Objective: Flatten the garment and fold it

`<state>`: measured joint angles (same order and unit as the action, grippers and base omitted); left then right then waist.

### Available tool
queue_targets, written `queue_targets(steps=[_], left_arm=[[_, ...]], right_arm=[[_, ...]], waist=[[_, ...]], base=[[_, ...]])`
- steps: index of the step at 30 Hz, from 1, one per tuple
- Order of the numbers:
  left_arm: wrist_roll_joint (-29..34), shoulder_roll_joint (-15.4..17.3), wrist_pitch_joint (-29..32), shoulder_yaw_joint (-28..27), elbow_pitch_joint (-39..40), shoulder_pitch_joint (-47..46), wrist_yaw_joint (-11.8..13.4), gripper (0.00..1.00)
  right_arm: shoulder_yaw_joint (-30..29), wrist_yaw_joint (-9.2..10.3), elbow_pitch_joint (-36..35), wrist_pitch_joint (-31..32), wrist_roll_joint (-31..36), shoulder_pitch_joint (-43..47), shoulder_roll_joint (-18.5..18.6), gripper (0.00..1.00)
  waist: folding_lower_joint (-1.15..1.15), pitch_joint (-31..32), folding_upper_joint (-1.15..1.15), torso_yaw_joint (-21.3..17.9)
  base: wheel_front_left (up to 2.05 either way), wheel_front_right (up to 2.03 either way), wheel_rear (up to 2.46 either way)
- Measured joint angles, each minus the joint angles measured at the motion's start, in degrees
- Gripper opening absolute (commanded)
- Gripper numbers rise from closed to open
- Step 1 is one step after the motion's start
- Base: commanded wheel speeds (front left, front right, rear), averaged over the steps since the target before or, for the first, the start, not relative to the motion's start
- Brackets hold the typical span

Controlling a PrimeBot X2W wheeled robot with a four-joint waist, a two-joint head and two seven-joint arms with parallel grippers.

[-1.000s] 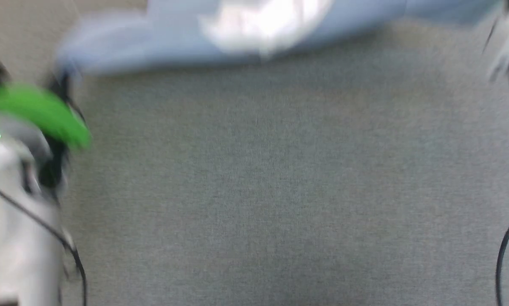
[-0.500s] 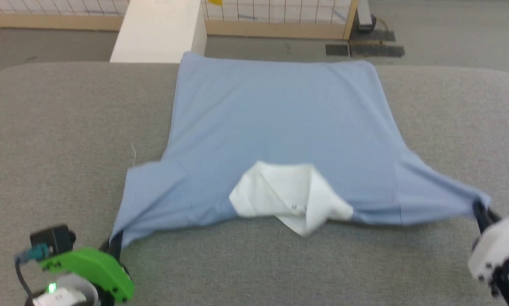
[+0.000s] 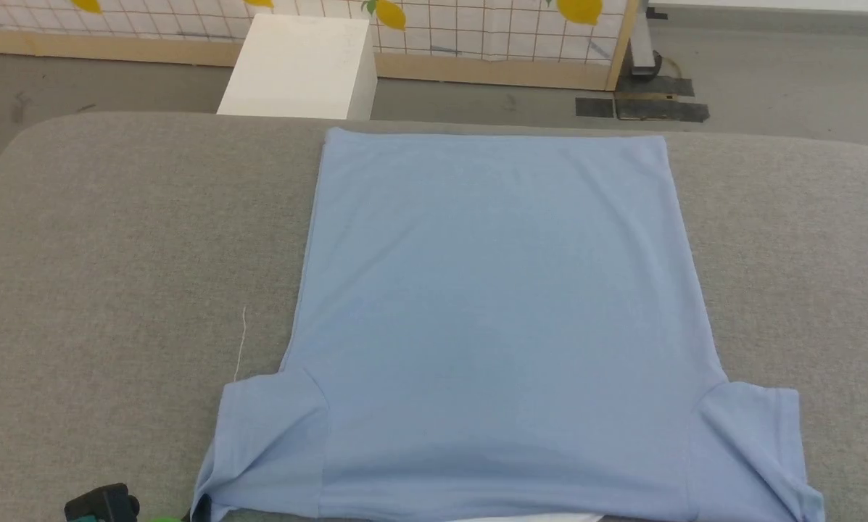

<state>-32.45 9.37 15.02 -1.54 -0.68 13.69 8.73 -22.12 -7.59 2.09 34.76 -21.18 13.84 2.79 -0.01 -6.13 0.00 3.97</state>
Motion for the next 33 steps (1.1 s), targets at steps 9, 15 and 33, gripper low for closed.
queue_targets(steps=[9,15,33], left_arm=[[0.1,-0.7,-2.0,1.4,-0.6,-0.8,-1.5,0.0],[-0.3,-1.2,-2.6,2.3,-0.4,-2.7,-2.2,0.0],[-0.6,-2.5,-5.0,6.0,3.6,-11.2,-5.2,0.0]], right_arm=[[0.7,-0.01,2.3,-7.2,-1.0,-0.5,0.3,1.0],[0.6,0.02,-1.7,-17.8,-1.7,-6.4,0.1,1.0],[2.2,0.02,16.0,-15.4,14.1,-54.7,10.8,1.0]], waist=[[0.0,-0.7,0.0,1.4],[0.0,-1.0,0.0,3.2],[0.01,-12.8,0.0,9.3]], base=[[0.0,0.0,0.0],[0.0,0.0,0.0],[0.0,0.0,0.0]])
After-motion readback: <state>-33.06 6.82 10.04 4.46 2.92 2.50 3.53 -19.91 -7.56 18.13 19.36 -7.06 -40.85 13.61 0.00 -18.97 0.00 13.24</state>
